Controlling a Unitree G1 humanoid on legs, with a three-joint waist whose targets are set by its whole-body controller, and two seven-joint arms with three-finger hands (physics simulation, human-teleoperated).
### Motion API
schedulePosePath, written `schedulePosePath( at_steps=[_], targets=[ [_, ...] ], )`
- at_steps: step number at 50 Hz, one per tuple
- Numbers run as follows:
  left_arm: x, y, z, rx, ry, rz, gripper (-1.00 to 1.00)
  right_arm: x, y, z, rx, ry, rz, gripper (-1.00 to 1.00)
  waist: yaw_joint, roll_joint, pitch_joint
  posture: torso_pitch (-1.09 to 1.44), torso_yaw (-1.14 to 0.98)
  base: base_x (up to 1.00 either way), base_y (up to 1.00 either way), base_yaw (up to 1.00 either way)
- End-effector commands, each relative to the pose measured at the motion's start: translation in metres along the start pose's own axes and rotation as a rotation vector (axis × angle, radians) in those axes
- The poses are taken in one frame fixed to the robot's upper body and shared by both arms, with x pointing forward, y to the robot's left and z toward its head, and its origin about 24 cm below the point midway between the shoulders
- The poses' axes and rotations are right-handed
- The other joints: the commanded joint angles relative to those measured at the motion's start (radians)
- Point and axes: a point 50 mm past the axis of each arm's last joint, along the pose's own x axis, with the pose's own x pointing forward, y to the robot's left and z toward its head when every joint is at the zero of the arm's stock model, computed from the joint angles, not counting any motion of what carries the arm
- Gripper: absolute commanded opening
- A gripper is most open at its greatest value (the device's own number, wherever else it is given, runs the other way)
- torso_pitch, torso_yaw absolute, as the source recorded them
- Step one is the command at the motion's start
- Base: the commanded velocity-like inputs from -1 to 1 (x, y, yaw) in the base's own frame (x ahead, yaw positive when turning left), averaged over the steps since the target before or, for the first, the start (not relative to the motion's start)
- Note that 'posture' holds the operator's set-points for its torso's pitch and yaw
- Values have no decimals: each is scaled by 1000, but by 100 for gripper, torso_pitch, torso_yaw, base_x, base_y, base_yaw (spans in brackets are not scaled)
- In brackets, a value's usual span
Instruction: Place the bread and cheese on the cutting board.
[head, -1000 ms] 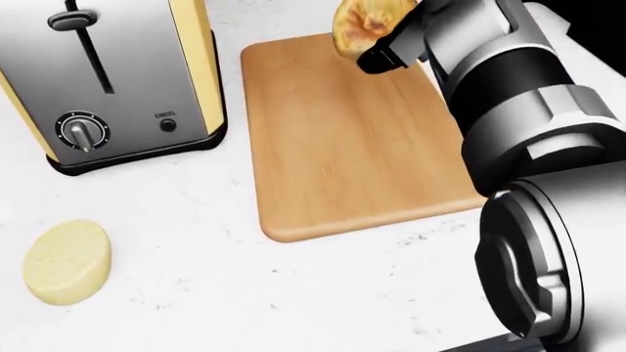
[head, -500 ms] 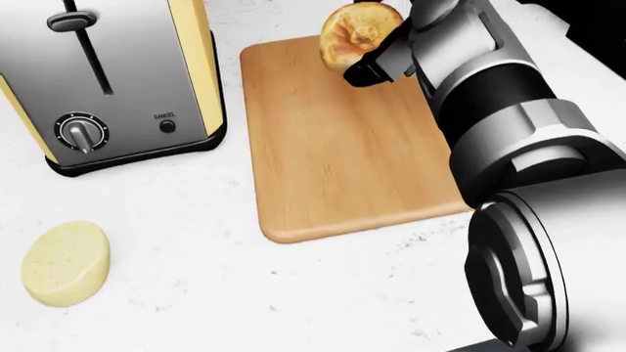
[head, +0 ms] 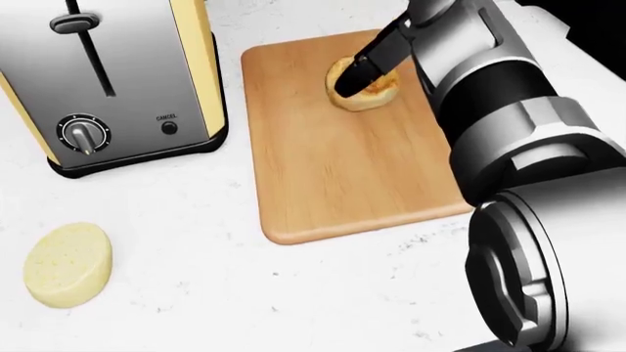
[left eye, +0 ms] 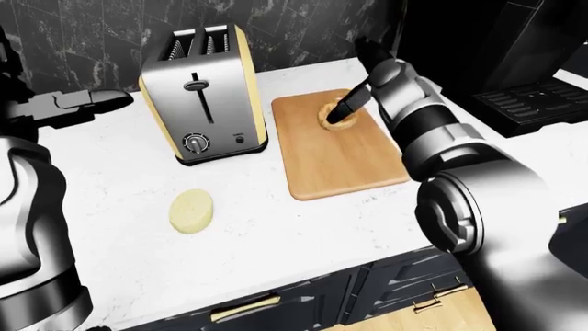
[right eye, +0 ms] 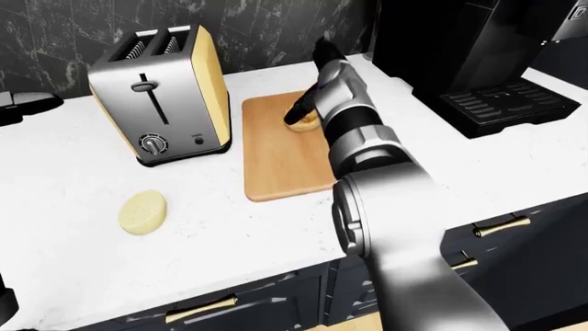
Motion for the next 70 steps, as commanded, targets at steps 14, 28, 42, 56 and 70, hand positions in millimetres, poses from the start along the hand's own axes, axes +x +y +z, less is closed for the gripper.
schedulePosePath(
  at_steps=[14,28,42,56,70],
  targets=[
    [3,2,18,4,-84,4,100,-12,-27,38,-83,-135,2,100,-3,6,-27,0,0,0,0,0],
    [5,0,20,2,-90,-1,100,-20,-43,57,-236,-274,59,100,-6,8,-24,0,0,0,0,0],
    [4,-2,20,4,-90,-7,100,-24,-52,58,-332,-404,121,100,-9,6,-24,0,0,0,0,0],
    [5,-3,23,4,-96,-9,100,-33,-63,56,-400,-573,158,100,-12,1,-22,0,0,0,0,0],
    [6,-4,23,5,-99,-10,100,-50,-79,54,-536,-791,155,100,-14,-4,-18,0,0,0,0,0]
  ],
)
